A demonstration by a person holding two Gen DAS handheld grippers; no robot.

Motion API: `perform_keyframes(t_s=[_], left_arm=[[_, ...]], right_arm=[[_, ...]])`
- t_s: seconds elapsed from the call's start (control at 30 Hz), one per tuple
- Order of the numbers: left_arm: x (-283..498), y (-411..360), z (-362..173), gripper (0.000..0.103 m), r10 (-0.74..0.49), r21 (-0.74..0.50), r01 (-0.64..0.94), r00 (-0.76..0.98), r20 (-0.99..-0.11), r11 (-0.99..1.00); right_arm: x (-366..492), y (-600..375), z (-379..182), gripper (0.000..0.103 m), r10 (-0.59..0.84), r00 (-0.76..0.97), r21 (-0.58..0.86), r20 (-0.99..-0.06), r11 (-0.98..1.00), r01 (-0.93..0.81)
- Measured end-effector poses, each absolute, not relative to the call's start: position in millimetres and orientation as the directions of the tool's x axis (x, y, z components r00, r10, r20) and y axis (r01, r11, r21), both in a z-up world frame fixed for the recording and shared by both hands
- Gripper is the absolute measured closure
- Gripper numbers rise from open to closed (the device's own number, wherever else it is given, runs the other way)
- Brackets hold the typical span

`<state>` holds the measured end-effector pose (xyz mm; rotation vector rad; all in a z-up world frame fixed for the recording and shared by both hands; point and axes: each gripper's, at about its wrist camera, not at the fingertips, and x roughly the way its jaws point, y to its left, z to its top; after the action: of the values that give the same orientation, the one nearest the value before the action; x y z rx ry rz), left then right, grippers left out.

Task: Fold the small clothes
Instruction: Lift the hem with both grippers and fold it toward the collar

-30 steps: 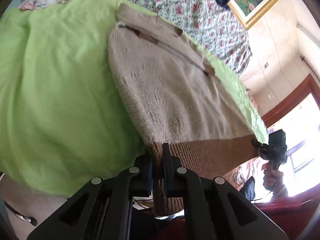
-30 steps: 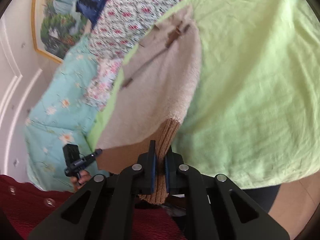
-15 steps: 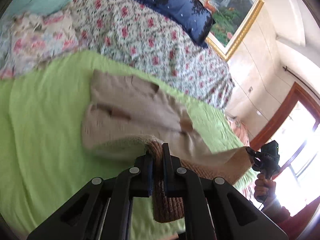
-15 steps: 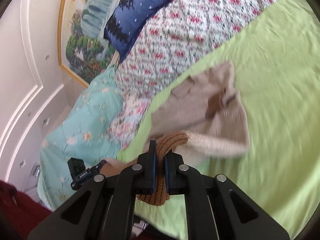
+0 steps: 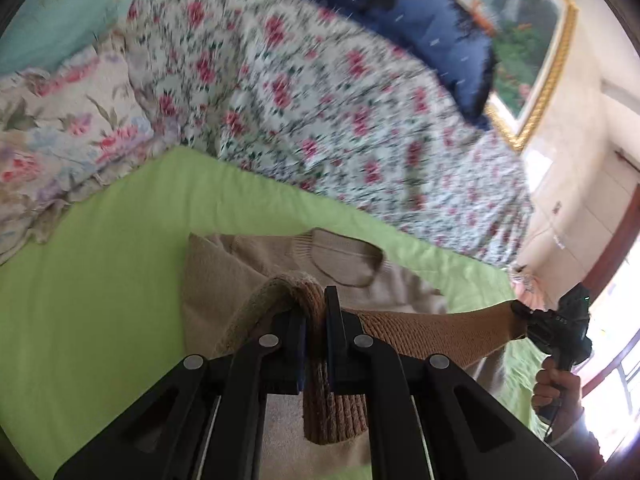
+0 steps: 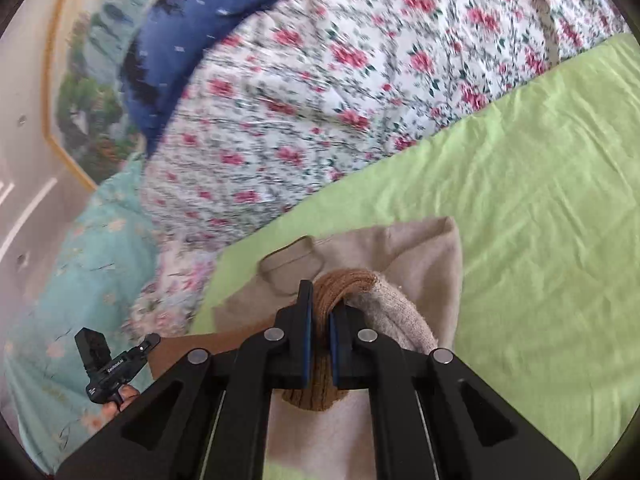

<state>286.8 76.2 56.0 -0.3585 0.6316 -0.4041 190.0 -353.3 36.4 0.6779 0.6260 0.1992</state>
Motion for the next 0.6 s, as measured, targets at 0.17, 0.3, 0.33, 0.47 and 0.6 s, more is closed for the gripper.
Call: perform_keyframes(t_s=[0.17, 0.3, 0.33, 0.47, 0.6], left_arm=[[344, 76, 25, 0.097, -0.441, -0.444, 0.2, 0.711, -0.548, 0.873], [374, 74, -3, 0.096, -0.431, -0.447, 0.167, 0.68, -0.593, 0.879], [382, 72, -13, 0.096, -0.427, -0.444, 0.159, 0.669, -0.608, 0.882], [395, 66, -41, 0.094, -0.412, -0.429, 0.135, 0.63, -0.658, 0.893], [378, 68, -43, 0.085, -0.429, -0.448, 0.138, 0.622, -0.655, 0.883]], right_arm=[[244, -355, 5, 0.095, 0.341, 0.752, 0.597, -0.565, 0.797, 0.087], [269, -350, -26, 0.095, 0.291, 0.697, 0.52, -0.655, 0.843, 0.137], [274, -348, -35, 0.095, 0.28, 0.68, 0.499, -0.677, 0.854, 0.145], [273, -350, -48, 0.087, 0.288, 0.664, 0.51, -0.69, 0.844, 0.164], [245, -356, -29, 0.062, 0.262, 0.72, 0.519, -0.643, 0.84, 0.158]])
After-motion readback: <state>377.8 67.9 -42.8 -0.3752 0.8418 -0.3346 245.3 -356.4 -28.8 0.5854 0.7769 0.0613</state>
